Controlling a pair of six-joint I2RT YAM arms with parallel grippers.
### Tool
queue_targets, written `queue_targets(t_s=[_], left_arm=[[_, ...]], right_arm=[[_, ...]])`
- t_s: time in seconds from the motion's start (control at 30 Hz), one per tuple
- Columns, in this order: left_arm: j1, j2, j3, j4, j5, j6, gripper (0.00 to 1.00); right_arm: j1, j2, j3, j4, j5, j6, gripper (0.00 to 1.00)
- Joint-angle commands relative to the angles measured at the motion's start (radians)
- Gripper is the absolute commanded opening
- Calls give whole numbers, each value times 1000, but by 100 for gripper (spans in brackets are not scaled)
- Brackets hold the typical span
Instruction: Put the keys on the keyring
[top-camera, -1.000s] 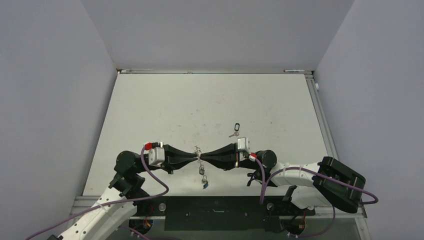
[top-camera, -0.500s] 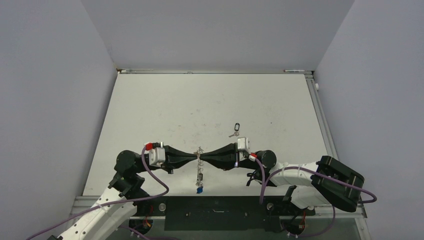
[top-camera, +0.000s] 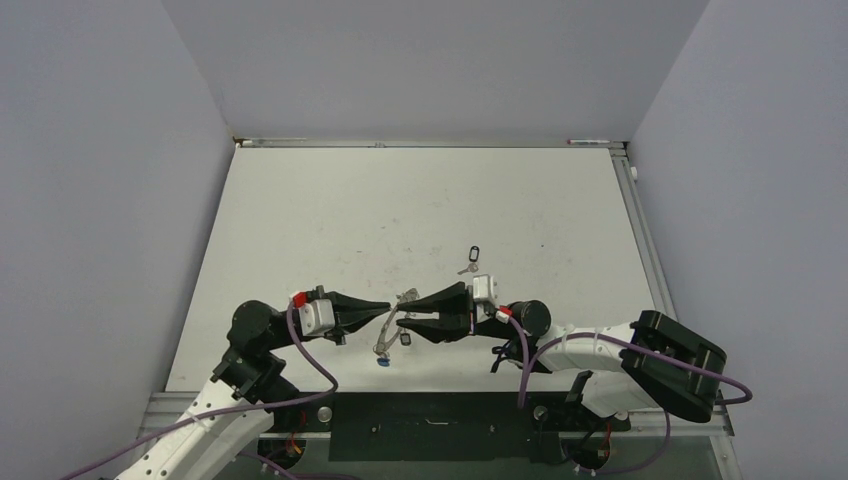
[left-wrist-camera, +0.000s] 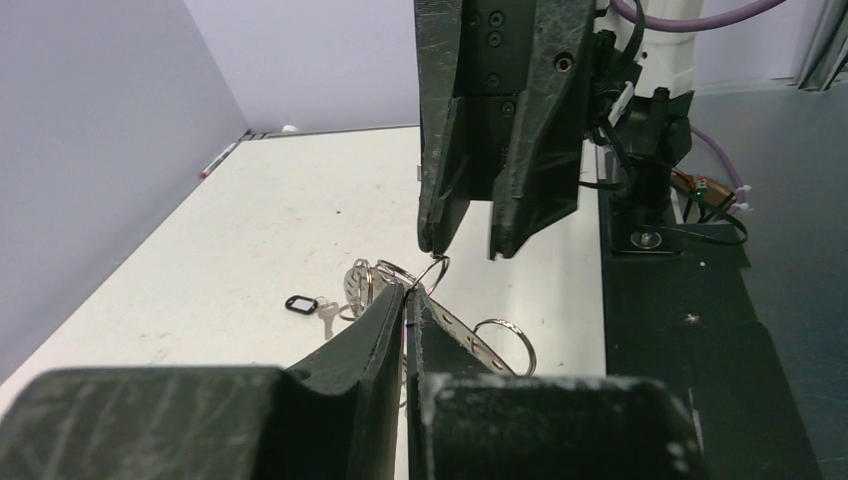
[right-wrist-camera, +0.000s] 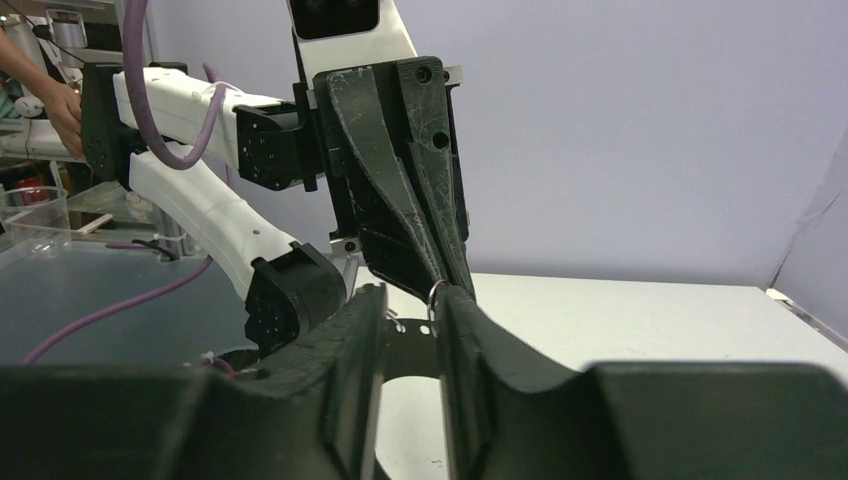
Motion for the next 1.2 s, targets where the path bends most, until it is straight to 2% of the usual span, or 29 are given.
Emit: queue_targets(t_s=[0.0,0.23,0.57,0.73,0.97,1.03,1.17], left_arm=[[-1,-22,44,5,-47,70,0],[-11,-41,44,-41,-67,166,0],[-15,-95,13,-82,-96,327,0],[-16,-102,34,-176,-37,471,0],[-23,-138,17,-230,16,599,0],[-29,-139,3,-224,23,609,0],[-45,-149,-29,-207,12,629,0]], right_arm=[[10,-38,35,-12,7,-26,36],[9,-116,38,-140,60,-75,57],[9,-293,48,-418,241,-143,72],[9,-358,58,-565,401,-185,73],[9,-422,36,-608,593,-187,74],[9,-425,47,-637,696,-172,74],[7,-403,109,-802,920,-97,76]])
